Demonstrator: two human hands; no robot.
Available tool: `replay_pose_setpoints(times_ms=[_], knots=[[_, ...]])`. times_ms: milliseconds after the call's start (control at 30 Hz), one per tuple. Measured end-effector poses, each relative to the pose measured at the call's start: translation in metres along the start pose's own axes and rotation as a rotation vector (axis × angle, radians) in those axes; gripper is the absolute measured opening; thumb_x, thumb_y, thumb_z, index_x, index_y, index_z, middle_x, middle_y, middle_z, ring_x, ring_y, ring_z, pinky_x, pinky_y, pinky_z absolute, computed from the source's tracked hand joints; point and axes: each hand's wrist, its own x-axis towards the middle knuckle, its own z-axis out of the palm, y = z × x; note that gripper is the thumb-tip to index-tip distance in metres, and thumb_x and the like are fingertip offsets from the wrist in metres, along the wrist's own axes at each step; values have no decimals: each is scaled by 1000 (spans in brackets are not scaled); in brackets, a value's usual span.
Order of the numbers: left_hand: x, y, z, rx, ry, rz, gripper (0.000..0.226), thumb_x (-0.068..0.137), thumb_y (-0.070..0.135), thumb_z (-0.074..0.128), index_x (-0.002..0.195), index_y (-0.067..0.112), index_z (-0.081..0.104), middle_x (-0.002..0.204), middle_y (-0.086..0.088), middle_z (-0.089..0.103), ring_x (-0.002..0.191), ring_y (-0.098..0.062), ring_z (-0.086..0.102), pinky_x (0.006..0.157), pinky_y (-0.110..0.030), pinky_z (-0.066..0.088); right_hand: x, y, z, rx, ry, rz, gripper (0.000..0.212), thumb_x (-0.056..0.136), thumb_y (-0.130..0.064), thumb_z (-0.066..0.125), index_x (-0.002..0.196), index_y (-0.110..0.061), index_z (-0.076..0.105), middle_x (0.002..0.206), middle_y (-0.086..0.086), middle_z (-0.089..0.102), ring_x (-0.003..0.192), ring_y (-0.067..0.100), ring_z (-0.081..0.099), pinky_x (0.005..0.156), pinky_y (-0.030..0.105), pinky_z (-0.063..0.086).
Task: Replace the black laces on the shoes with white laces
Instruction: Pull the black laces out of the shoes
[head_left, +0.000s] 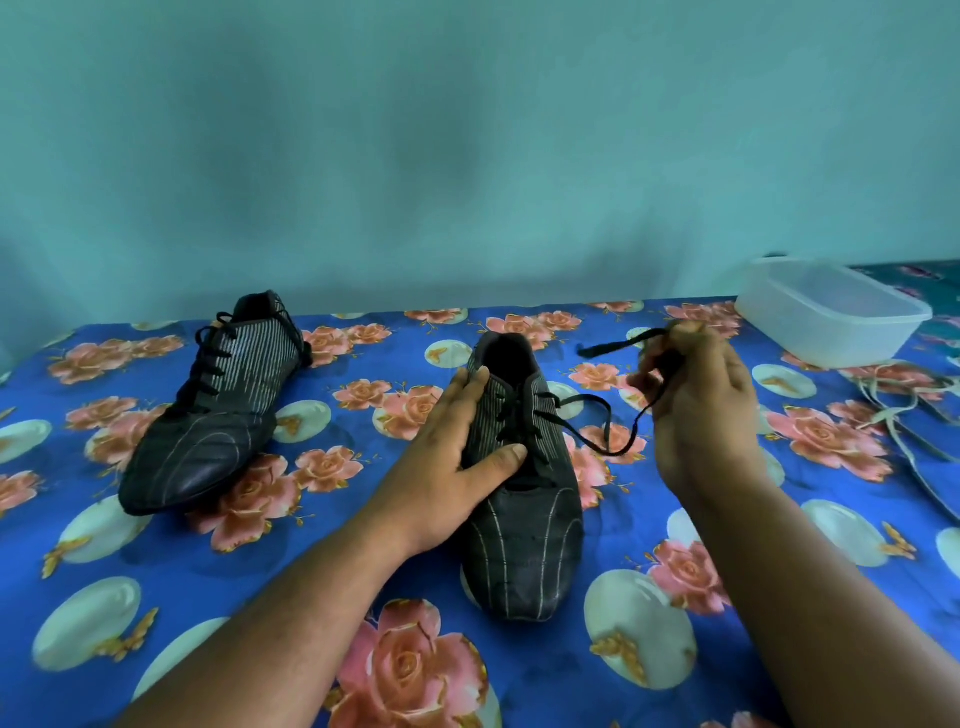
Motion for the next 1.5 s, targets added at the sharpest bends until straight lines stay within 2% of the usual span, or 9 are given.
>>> replay_pose_setpoints(times_ms=[133, 233, 300, 400, 700, 1000, 1133, 1333, 1500], knots=[[0, -1, 1, 10, 38, 24, 82, 93, 52, 65, 160, 39, 19, 164, 22, 13, 150, 10, 3, 121, -18, 6, 9, 3, -11, -323, 87, -58, 12, 91, -9, 53, 81, -16, 55, 70, -4, 58, 64, 14, 48, 66, 32, 41], [3, -3, 0, -9, 180, 50, 78, 83, 75, 57, 149, 35, 47, 154, 16, 42, 141, 1, 39, 119, -32, 36, 7, 8, -11, -492, 81, -43, 12, 89, -2, 59, 91, -14, 57, 75, -4, 54, 56, 4, 47, 55, 18, 41], [6, -4, -1, -39, 295, 86, 66, 84, 73, 56, 132, 28, 66, 132, 13, 59, 121, 1, 57, 102, -36, 53, 8, 16, -13, -722, 17, -60, 18, 86, -8, 65, 96, -23, 62, 92, -7, 56, 77, 6, 52, 70, 23, 43], [9, -2, 2, 36, 397, 163, 47, 88, 59, 61, 116, 24, 75, 111, 13, 65, 109, -5, 63, 91, -37, 56, 4, 26, -11, -992, -80, -158, 29, 83, -15, 67, 103, -36, 63, 117, -10, 53, 111, 14, 43, 96, 36, 35], [13, 7, 6, 93, 398, 239, 17, 89, 39, 67, 95, 26, 76, 88, 17, 69, 88, -13, 65, 77, -41, 54, -12, 41, 0, -984, -636, -287, 45, 95, -34, 51, 139, -41, 58, 135, -16, 55, 130, 15, 45, 113, 36, 34], [12, 10, 3, 13, 395, 90, 11, 94, 22, 65, 83, 23, 68, 72, 9, 64, 67, -9, 58, 59, -30, 45, -11, 44, -1, -875, -648, -262, 39, 100, -16, 59, 136, -32, 62, 133, -15, 56, 125, 1, 49, 101, 17, 37], [14, 4, 0, -19, 382, -36, 20, 94, 27, 60, 76, 22, 63, 66, 7, 58, 64, -11, 55, 59, -29, 39, -10, 45, -2, -848, -655, -247, 38, 100, -20, 57, 135, -33, 62, 131, -19, 56, 123, 8, 53, 104, 28, 42], [14, 1, 4, -24, 426, 161, 24, 93, 52, 63, 94, 28, 67, 84, 12, 60, 79, -8, 57, 68, -25, 47, -12, 44, 1, -808, -644, -241, 41, 100, -8, 58, 133, -30, 63, 130, -15, 57, 124, 8, 53, 104, 24, 42], [17, -2, 3, 29, 486, 207, 10, 92, 32, 71, 86, 24, 69, 80, 12, 60, 74, -6, 56, 65, -23, 44, -12, 45, 0, -808, -646, -223, 42, 100, -7, 59, 133, -33, 63, 130, -17, 56, 121, 10, 54, 104, 28, 44]])
